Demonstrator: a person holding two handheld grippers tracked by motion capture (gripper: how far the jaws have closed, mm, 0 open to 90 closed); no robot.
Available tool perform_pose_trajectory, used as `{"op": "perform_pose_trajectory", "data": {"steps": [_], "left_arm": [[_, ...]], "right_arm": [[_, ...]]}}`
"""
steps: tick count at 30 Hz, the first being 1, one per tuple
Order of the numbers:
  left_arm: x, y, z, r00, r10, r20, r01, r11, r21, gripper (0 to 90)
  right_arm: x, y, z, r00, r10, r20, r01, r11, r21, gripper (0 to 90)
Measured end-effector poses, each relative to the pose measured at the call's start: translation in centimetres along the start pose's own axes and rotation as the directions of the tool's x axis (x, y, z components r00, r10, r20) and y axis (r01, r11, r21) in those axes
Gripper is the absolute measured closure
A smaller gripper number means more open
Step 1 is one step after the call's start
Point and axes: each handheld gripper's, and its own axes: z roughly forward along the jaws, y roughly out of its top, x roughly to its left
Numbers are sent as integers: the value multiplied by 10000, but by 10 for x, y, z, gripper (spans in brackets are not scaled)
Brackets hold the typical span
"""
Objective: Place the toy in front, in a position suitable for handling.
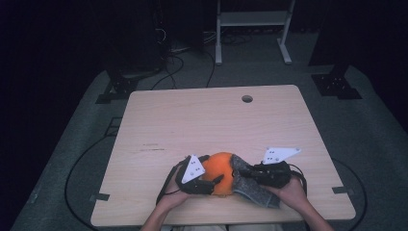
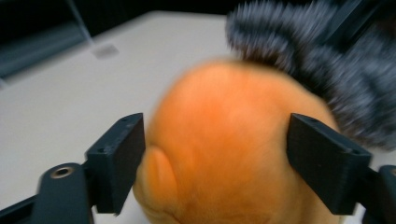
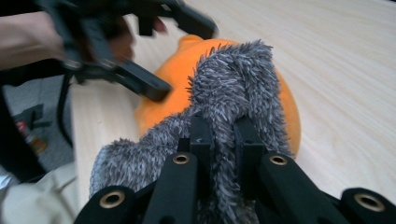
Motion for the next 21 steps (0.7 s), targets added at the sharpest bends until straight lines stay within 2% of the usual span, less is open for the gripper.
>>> {"op": "perform_pose_trajectory", "data": {"steps": [1,2,3,4,5,6,7,9,10,12,13,14,15,17,18,19,20,21], "left_arm": [[0,1,-7,10000,-20,11,20,9992,-402,200],[0,1,-10,10000,65,57,-62,9989,-473,210],[-1,0,-11,9995,218,217,-209,9989,-409,229],[-2,-2,-10,9986,360,399,-354,9993,-143,258],[-3,-4,-8,9975,571,426,-581,9980,232,309],[-4,-7,-4,9965,800,237,-811,9953,520,382],[-4,-7,-1,9970,763,132,-770,9949,658,421],[-3,-5,2,9982,584,150,-591,9968,540,436],[-3,-4,4,9984,566,63,-569,9968,561,439],[-4,-4,7,9990,455,-36,-453,9974,567,445],[-4,-4,9,9990,451,-69,-446,9973,586,447],[-2,-3,13,9996,230,-179,-219,9979,605,447],[-2,-2,14,9997,135,-216,-122,9980,627,448],[0,-1,14,9997,127,-190,-115,9978,649,441],[1,0,12,9998,93,-174,-83,9982,602,422],[2,1,8,9999,68,-158,-61,9989,475,382],[4,2,2,10000,25,-32,-24,9995,320,344],[5,1,-1,10000,59,-9,-59,9994,353,343]], "right_arm": [[-2,0,1,10000,49,72,-49,10000,-63,807],[-7,1,2,9997,188,154,-186,9998,-81,807],[-9,1,3,9995,234,208,-232,9997,-66,807],[-13,1,4,9993,263,283,-261,9996,-81,807],[-17,1,4,9987,345,374,-341,9994,-102,807],[-21,0,5,9978,464,466,-458,9988,-144,805],[-26,-2,5,9966,604,567,-591,9980,-232,804],[-35,-7,3,9915,1016,816,-1009,9948,-138,805],[-35,-8,2,9904,1021,929,-1013,9948,-132,805],[-30,-9,-5,9902,931,1037,-896,9953,-379,807],[-23,-7,-8,9930,688,962,-635,9963,-576,807],[-14,-3,-9,9963,377,769,-327,9974,-649,807],[2,3,-2,9979,-297,572,326,9982,-511,806],[12,8,7,9956,-735,585,748,9970,-210,806],[14,9,12,9932,-889,753,894,9960,-28,806],[13,8,16,9916,-921,912,920,9957,58,806],[9,8,17,9936,-725,872,732,9973,-50,807],[4,7,17,9955,-411,854,432,9988,-230,807]]}}
